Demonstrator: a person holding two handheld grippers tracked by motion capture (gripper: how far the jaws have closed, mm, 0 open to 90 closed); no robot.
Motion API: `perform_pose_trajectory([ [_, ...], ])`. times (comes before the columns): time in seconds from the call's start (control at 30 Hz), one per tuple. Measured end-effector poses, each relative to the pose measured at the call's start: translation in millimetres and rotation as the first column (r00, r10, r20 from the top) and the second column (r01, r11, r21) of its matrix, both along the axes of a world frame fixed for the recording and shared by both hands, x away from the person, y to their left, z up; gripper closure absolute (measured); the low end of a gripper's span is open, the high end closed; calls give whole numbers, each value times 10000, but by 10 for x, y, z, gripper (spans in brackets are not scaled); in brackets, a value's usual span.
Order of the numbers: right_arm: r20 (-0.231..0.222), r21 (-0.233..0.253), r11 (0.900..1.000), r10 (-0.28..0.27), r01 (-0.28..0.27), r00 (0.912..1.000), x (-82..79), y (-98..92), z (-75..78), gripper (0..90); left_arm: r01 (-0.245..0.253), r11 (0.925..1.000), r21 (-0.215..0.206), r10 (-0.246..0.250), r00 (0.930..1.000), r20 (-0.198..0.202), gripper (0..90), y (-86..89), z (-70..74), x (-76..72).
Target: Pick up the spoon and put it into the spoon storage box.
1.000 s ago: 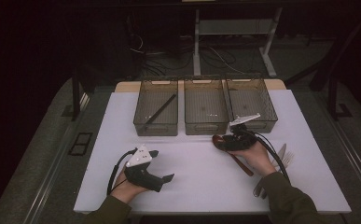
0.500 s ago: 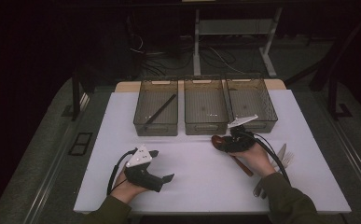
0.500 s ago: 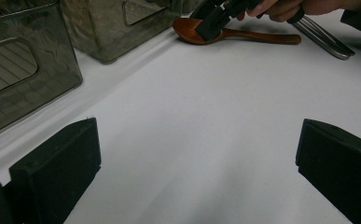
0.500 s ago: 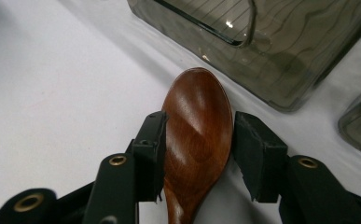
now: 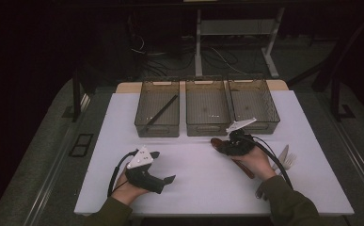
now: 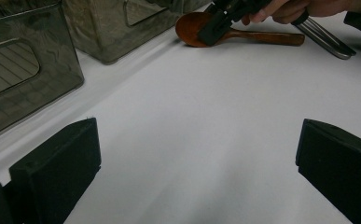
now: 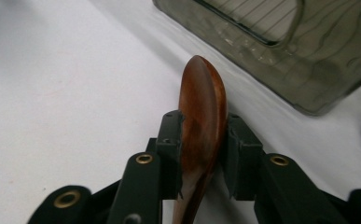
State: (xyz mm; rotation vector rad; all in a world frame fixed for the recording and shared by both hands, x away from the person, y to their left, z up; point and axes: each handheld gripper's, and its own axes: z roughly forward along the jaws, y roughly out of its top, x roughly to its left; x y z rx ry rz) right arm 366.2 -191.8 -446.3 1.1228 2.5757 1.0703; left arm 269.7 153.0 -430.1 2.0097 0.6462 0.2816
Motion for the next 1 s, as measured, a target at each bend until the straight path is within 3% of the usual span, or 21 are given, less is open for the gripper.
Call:
perform_pose_trajectory([
  [0.43, 0, 110, 9999, 110, -110, 9999, -15, 33, 1, 810, -18, 10000, -22, 18, 10000, 4, 0, 3, 3, -3],
  [1.0, 62, 611, 9981, -105, 101, 9999, -44, -95, 156, 815, 28, 10000, -33, -28, 10000, 37, 0, 0, -4, -6],
])
